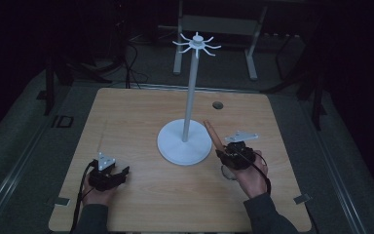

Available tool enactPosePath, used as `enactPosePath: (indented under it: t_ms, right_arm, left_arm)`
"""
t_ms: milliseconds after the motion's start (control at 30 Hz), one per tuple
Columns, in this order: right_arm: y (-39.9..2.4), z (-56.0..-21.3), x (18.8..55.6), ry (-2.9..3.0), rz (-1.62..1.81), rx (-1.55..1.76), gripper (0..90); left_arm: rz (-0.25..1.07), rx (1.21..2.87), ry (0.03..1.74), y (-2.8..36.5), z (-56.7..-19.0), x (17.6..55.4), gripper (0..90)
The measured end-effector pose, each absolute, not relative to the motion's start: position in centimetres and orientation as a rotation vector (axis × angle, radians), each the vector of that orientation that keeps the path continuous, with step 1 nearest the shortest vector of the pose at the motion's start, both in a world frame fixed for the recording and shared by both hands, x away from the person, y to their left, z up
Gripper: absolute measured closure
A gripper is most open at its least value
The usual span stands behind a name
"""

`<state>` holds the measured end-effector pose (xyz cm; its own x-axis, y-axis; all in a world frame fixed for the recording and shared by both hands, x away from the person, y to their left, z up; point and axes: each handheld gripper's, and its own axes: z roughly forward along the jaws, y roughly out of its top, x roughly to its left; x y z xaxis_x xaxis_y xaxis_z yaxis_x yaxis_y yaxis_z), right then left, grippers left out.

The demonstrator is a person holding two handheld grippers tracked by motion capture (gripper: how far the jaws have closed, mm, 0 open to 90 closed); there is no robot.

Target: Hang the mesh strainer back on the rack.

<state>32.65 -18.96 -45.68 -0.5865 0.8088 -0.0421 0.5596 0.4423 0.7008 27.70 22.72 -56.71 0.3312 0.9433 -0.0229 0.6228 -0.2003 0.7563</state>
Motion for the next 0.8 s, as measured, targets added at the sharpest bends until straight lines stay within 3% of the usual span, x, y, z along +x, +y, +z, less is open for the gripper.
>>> enactPosePath:
  t_ms: [800]
  right_arm:
    - [-18.9, -44.4, 33.2, 2.246, 1.058, 1.204, 69.5]
  left_arm:
    - [0.603, 1.920, 1.373, 22.7, -56.7, 27.7, 39.2]
